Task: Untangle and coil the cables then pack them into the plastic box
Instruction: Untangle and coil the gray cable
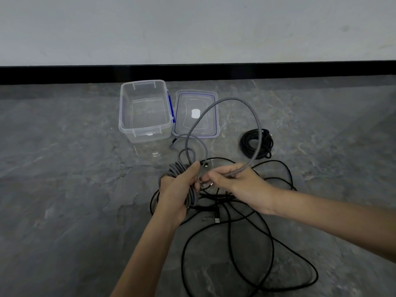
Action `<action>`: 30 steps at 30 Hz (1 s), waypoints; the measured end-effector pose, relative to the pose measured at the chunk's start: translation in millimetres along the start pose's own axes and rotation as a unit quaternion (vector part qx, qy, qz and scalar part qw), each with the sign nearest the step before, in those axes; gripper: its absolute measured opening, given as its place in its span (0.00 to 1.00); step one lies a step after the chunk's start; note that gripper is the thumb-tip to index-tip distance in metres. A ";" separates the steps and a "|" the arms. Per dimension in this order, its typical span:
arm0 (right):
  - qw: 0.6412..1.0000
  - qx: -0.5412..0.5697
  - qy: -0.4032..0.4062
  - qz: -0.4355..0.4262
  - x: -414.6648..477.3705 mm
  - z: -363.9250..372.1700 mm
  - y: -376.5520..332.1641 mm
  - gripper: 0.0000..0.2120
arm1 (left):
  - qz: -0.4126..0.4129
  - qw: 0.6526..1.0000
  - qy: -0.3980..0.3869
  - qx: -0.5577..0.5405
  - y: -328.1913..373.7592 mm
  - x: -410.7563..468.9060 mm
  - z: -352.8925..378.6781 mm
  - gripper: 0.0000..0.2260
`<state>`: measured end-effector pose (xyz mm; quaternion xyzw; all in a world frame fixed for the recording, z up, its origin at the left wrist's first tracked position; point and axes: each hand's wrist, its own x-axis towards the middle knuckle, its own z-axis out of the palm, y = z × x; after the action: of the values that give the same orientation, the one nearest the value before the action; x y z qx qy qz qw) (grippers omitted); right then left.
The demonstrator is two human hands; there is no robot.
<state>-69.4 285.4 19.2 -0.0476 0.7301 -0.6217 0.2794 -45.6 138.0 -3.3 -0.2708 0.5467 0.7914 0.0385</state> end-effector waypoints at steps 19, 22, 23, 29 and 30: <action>0.983 -0.059 -0.073 0.156 6.0 0.4 -0.7 0.12 | -0.067 0.995 0.039 -0.065 -6.5 3.9 -2.3 0.12; 0.962 -0.154 -0.048 0.218 19.1 -15.2 -1.8 0.10 | -0.066 0.995 0.038 -0.058 -3.9 3.9 -5.7 0.14; 0.955 -0.154 -0.054 0.249 21.8 -21.0 -0.2 0.11 | -0.071 0.995 0.035 -0.061 -2.7 4.0 -6.6 0.13; 0.950 -0.063 -0.105 0.288 10.4 -27.0 22.6 0.08 | -0.096 0.993 0.008 -0.069 -2.3 3.4 -3.5 0.13; 0.958 -0.059 -0.088 0.266 9.9 -27.1 23.7 0.09 | -0.095 0.994 0.009 -0.059 -2.8 3.4 -3.0 0.13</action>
<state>-83.8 310.4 -4.5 0.0774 0.7244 -0.4743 0.4943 -46.3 135.6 -8.1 -0.3302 0.4715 0.8125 0.0926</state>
